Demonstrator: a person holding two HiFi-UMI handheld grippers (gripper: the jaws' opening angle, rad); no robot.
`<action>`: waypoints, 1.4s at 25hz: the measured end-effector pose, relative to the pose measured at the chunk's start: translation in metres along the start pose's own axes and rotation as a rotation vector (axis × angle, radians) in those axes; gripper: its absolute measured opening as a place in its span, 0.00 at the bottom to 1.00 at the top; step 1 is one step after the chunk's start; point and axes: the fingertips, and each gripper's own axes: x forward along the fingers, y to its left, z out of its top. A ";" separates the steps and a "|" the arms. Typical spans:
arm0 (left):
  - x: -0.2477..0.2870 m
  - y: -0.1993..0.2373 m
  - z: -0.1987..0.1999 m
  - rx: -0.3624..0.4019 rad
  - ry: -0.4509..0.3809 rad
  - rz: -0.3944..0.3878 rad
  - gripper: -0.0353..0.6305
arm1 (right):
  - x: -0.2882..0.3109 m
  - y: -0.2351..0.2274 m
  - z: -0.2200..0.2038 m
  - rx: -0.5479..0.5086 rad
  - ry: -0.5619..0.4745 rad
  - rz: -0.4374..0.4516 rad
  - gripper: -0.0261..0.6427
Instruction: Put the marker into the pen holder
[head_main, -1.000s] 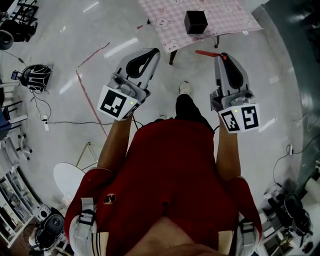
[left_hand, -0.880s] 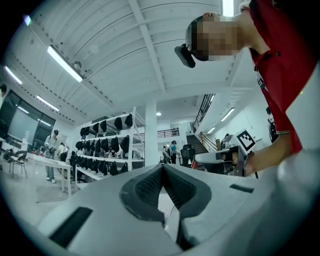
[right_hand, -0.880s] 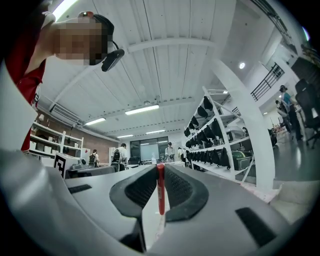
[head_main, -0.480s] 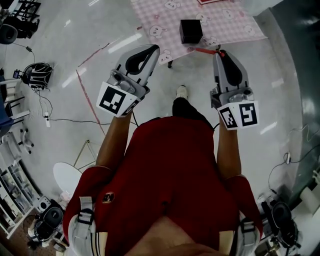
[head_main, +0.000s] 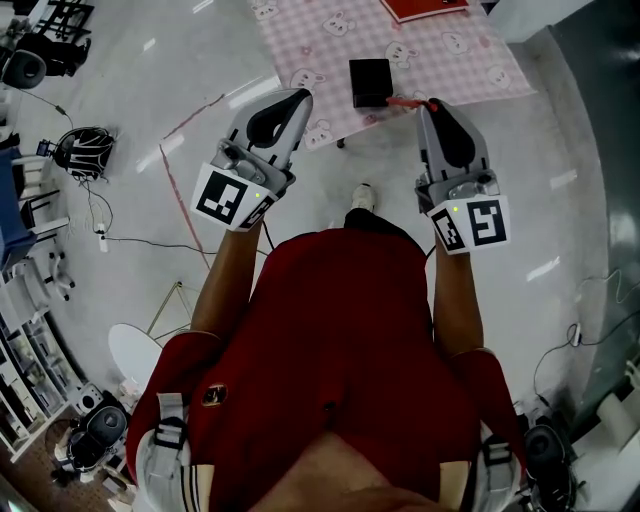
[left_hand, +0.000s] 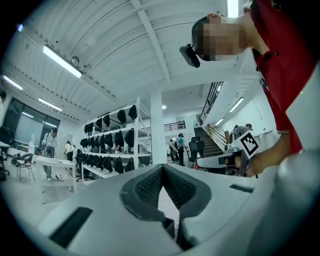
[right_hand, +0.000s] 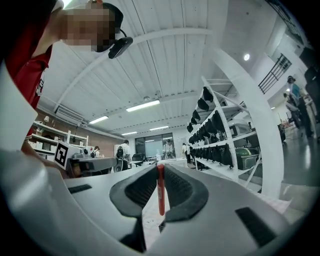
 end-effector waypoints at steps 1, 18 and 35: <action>0.006 0.002 0.002 -0.002 0.001 0.003 0.06 | 0.003 -0.004 0.002 0.001 0.003 0.004 0.10; 0.046 0.020 -0.029 -0.028 0.029 0.063 0.06 | 0.038 -0.034 -0.041 -0.018 0.079 0.073 0.10; 0.052 0.044 -0.042 -0.055 0.058 -0.008 0.06 | 0.067 -0.031 -0.073 -0.060 0.140 0.005 0.10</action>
